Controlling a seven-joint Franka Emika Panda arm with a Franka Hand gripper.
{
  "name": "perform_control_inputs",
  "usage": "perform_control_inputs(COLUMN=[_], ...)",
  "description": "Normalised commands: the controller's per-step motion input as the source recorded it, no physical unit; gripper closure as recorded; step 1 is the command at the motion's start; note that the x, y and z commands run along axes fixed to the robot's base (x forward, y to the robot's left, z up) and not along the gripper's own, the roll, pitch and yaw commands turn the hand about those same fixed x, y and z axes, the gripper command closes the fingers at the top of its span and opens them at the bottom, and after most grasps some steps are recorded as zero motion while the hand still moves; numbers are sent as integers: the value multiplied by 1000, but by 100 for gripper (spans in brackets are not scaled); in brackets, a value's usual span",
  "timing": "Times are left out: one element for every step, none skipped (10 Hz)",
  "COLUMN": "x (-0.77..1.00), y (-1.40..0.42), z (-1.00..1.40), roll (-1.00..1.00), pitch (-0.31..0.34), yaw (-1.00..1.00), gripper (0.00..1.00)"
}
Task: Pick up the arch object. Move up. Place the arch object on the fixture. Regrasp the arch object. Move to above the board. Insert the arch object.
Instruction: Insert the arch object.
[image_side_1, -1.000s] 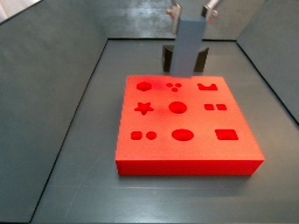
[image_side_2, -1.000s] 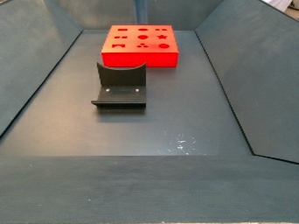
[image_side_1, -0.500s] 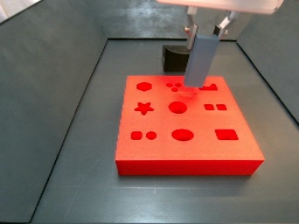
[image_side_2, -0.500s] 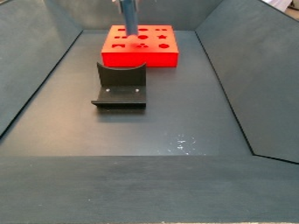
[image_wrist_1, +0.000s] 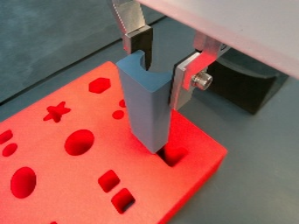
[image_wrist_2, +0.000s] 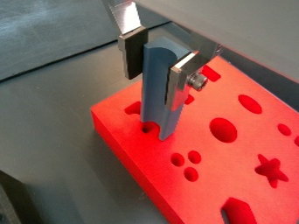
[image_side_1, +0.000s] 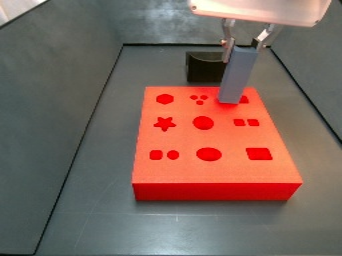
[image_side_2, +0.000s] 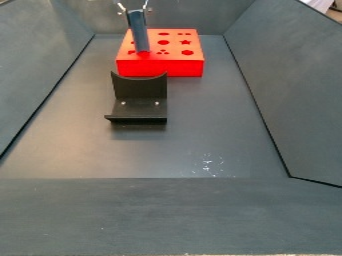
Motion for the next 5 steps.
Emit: perform_control_inputs(x=[797, 834, 851, 854, 834], y=[180, 183, 89, 49, 0], z=[-126, -100, -49, -80, -109], roll=[-250, -203, -203, -207, -170], pitch=[196, 204, 214, 206, 183], yaw=[-34, -26, -31, -17, -23], gripper=[100, 100, 100, 100, 100])
